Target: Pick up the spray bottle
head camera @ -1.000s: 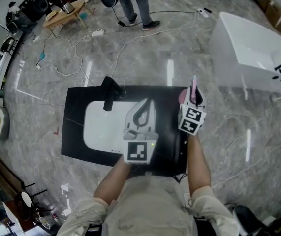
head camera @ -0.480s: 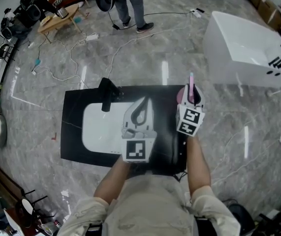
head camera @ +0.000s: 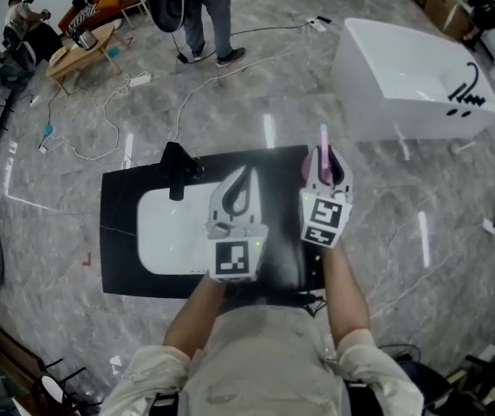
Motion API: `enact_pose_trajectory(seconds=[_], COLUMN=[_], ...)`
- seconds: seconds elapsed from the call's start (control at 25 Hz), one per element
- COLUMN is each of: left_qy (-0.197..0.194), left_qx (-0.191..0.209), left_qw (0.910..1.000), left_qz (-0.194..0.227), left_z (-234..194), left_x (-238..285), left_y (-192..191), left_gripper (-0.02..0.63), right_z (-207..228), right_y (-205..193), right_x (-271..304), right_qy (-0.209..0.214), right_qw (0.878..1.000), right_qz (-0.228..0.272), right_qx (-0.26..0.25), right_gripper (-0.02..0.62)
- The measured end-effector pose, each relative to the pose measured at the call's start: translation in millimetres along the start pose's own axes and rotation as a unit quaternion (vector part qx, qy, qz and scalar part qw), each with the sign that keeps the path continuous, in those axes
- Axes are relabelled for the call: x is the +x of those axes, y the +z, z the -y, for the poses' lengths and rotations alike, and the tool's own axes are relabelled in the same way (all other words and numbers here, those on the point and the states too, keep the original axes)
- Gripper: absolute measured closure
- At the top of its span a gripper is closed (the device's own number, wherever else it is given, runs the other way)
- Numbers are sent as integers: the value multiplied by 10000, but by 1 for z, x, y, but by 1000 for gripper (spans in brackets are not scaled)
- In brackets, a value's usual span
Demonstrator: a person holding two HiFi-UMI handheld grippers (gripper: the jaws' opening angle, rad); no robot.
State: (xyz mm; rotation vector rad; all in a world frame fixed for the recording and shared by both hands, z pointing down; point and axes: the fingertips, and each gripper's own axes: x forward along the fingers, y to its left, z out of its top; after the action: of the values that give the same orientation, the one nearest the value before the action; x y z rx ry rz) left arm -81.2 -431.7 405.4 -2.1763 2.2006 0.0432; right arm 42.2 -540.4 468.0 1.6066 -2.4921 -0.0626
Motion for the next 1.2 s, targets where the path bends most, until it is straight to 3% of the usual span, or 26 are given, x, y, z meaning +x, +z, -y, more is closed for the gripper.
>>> enact_pose_trajectory(seconds=[0.48,1.2], left_qy=[-487,-1217], left_qx=[-75,-211], left_qw=[9987,9923], left_qz=[102,11], left_z=[13,51], left_x=[2,-1], left_y=[6,-4], left_gripper=[604,604], right_z=[-4,1], right_y=[42,51], right_x=[-63,-131], right_qy=[-224,-662], right_qw=[9994,9972], right_qz=[269,308], right_qx=[-64,145], right_gripper=[510,511])
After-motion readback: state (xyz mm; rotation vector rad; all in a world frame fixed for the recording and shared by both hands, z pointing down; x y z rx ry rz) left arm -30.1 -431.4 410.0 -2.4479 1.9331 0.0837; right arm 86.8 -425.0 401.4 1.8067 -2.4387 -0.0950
